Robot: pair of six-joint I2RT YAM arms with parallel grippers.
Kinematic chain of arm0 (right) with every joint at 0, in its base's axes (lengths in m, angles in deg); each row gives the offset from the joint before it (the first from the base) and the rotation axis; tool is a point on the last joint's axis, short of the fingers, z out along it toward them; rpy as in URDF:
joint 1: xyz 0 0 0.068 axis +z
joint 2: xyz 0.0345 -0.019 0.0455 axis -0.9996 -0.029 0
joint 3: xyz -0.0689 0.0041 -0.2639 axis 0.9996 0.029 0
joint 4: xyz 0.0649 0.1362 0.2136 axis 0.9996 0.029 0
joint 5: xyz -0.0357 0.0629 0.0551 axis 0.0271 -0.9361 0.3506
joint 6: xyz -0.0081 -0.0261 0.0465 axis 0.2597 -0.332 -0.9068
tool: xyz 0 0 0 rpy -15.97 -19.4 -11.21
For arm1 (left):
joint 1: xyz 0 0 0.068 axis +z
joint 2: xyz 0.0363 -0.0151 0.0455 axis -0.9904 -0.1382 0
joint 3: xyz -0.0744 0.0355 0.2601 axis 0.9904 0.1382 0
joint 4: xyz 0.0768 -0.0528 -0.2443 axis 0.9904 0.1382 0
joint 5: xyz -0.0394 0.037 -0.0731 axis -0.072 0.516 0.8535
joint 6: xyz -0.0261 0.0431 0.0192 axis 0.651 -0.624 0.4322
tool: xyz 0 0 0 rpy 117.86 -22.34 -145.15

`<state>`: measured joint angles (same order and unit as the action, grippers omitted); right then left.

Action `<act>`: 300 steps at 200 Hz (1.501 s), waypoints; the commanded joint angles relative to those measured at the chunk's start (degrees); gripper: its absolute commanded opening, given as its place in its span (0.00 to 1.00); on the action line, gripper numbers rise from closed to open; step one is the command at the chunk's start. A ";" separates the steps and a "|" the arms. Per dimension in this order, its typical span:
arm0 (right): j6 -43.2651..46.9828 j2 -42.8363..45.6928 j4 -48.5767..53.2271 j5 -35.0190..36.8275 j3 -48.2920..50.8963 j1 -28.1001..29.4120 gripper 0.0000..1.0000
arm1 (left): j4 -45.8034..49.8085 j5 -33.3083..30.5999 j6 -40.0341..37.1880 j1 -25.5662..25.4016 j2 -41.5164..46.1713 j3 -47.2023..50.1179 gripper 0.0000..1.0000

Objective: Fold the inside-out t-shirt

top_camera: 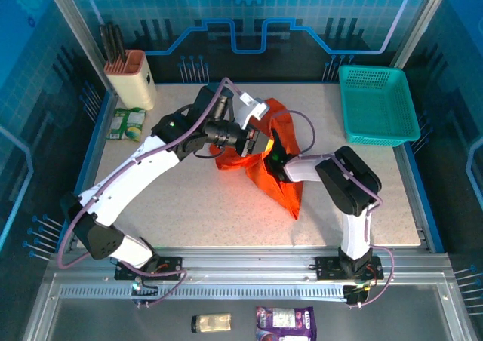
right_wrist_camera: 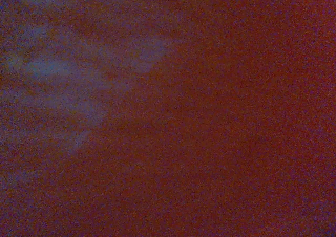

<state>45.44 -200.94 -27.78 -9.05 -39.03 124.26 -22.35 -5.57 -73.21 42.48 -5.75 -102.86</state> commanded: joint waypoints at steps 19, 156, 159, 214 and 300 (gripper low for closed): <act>-4.48 -8.49 21.97 -0.62 -11.27 0.21 0.81 | -2.39 3.26 1.96 0.02 4.54 -1.44 0.00; -1.88 -1.77 48.27 6.18 -9.19 -0.60 0.37 | -0.06 -17.41 4.92 6.94 9.42 2.78 0.00; -2.01 -1.18 48.10 6.04 -8.31 -0.87 0.34 | -0.27 -17.44 5.29 7.47 9.40 3.21 0.00; -2.79 11.89 46.65 7.24 -0.04 -1.65 0.00 | -6.54 -16.07 11.46 16.31 7.85 15.31 0.00; -3.37 29.94 52.60 4.69 -3.64 0.46 0.00 | -17.83 -10.24 15.74 20.06 -3.08 27.54 0.00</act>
<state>43.19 -174.72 21.75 -2.53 -39.66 123.82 -34.85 -18.88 -59.38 62.13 -6.04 -75.67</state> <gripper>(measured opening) 0.063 0.051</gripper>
